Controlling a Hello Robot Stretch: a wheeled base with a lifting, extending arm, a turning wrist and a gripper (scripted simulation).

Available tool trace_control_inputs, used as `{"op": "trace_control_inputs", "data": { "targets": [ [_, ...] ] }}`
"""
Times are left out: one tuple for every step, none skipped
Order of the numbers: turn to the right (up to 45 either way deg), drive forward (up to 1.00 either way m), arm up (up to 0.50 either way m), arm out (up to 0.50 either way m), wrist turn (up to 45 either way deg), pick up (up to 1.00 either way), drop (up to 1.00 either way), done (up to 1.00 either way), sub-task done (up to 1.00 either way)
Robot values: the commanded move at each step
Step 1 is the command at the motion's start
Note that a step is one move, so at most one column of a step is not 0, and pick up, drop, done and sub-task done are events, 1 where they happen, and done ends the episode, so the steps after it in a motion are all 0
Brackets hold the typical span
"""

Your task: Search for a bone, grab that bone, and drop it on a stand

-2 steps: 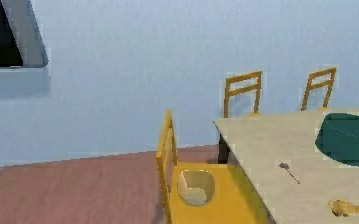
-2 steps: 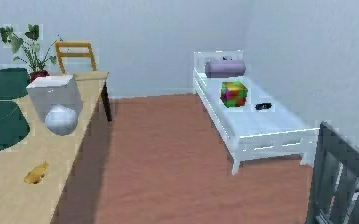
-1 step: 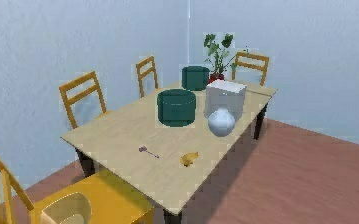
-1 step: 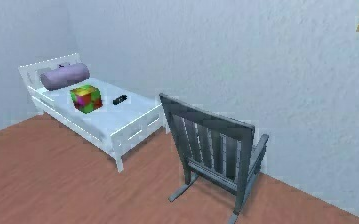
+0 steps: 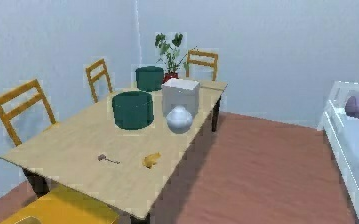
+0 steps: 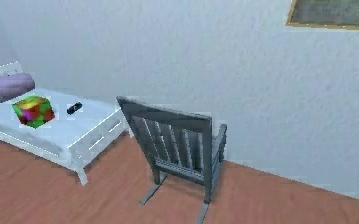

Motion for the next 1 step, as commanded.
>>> {"op": "trace_control_inputs", "data": {
  "targets": [
    [0.0, 0.35, 0.0, 0.0, 0.0, 0.0, 0.0, 0.0, 0.0]
  ]
}}
